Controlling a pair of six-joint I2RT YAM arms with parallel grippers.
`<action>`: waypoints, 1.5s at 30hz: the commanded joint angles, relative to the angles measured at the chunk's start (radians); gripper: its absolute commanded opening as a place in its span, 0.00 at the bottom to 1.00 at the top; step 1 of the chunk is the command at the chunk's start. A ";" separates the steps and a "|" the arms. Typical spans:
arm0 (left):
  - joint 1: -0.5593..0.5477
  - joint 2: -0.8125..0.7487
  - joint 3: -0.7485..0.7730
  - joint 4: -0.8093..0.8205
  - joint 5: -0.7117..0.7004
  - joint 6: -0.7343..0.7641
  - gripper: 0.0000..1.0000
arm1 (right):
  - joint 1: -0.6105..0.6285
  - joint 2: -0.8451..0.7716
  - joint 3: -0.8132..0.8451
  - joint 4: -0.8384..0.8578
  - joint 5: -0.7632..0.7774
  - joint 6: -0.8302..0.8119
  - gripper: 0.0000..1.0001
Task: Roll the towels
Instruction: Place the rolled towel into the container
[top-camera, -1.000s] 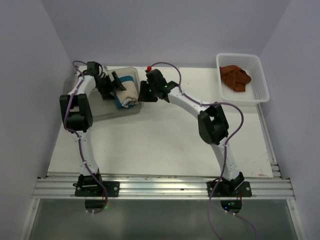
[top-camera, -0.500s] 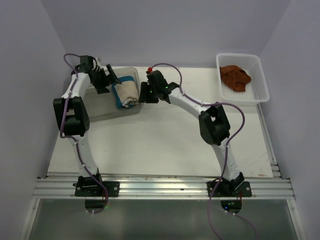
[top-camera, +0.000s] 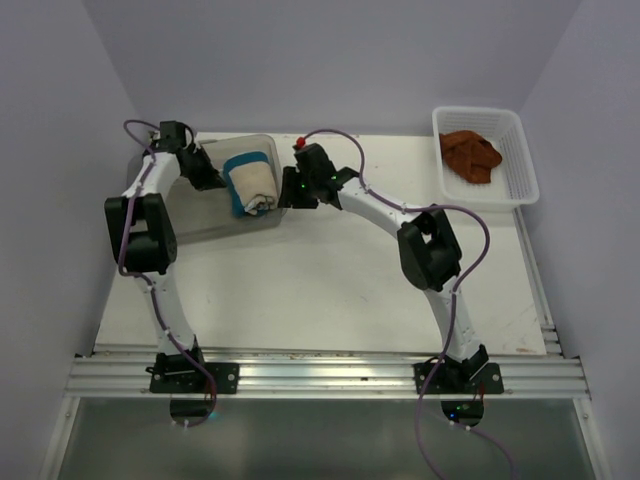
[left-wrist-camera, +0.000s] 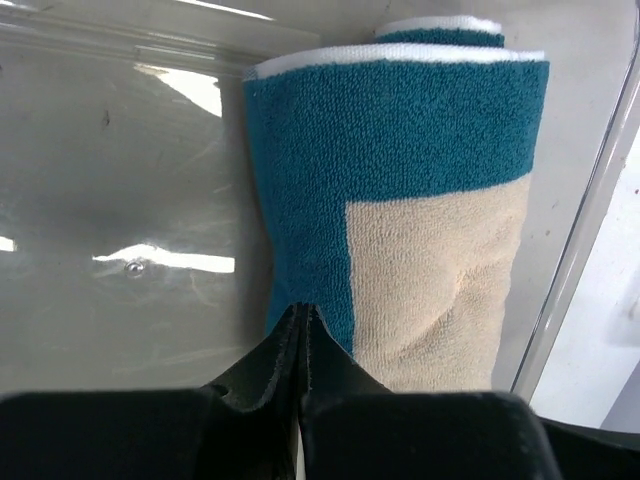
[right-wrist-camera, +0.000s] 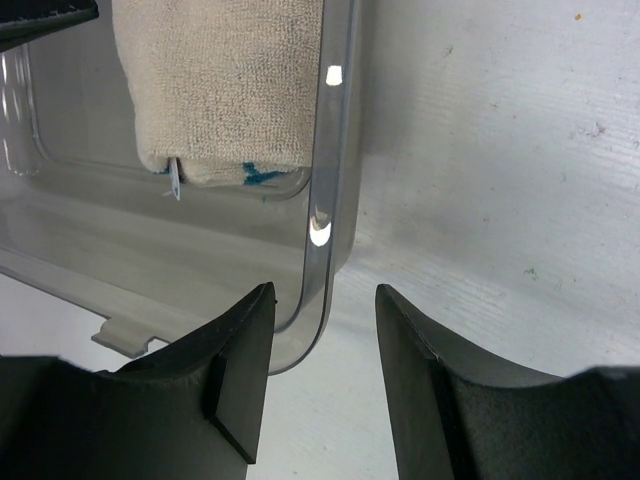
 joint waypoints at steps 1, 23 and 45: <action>0.007 0.042 0.029 0.069 0.015 -0.028 0.00 | 0.001 -0.083 -0.018 0.033 0.004 -0.004 0.49; -0.065 0.301 0.322 0.008 0.123 0.009 0.01 | 0.020 -0.040 0.040 0.000 -0.029 -0.019 0.49; -0.065 0.284 0.321 -0.141 -0.095 0.094 0.42 | 0.021 -0.096 -0.003 0.009 0.003 -0.014 0.50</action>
